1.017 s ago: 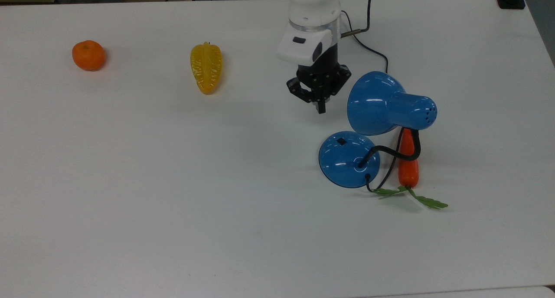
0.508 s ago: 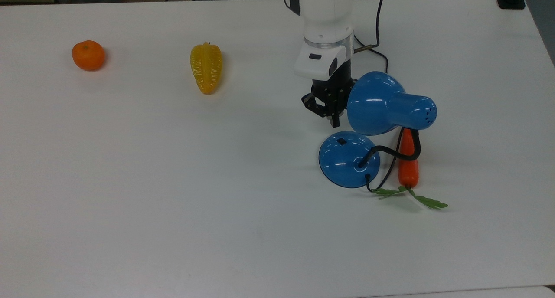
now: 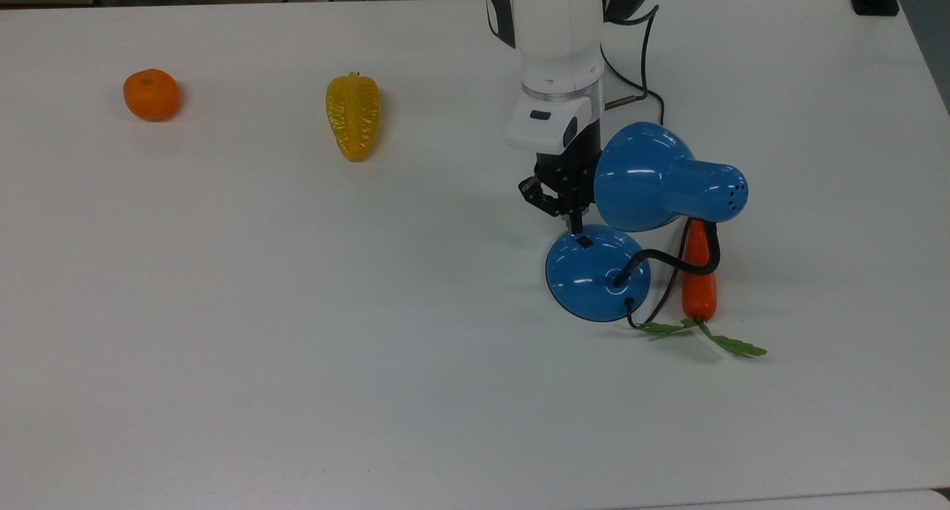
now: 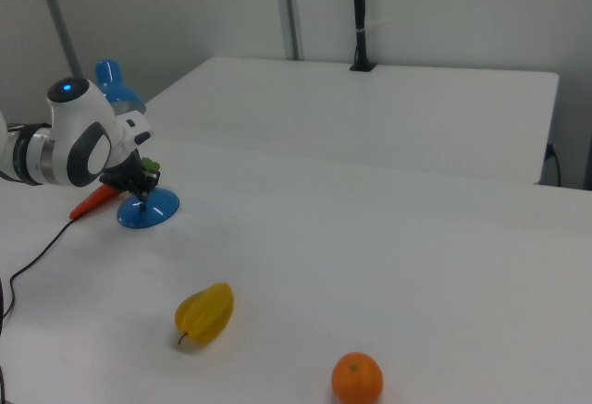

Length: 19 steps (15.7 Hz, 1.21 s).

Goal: Turn on desk lamp
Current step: 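Press down on the switch on the blue lamp base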

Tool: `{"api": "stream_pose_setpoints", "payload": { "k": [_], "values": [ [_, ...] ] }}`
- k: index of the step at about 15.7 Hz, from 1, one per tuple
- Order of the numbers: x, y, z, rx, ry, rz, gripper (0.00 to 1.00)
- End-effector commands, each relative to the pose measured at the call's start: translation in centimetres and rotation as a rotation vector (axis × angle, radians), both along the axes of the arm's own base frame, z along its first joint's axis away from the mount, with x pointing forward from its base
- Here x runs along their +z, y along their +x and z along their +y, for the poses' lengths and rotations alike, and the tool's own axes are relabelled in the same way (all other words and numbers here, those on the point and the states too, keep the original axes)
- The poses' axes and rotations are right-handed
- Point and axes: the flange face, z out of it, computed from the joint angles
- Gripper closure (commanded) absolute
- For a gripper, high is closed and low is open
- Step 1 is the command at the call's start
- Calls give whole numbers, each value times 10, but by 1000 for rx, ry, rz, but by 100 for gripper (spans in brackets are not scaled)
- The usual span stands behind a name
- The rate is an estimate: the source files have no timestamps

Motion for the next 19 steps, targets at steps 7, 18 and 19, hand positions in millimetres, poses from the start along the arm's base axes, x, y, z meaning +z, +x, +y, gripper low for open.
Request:
{"api": "stream_pose_setpoints", "payload": {
  "k": [7, 18, 19],
  "values": [
    [-18, -1, 16, 29, 11, -40, 100],
    [-27, -2, 21, 52, -2, -52, 100],
    [-28, -2, 21, 54, -4, -52, 100]
  ]
}}
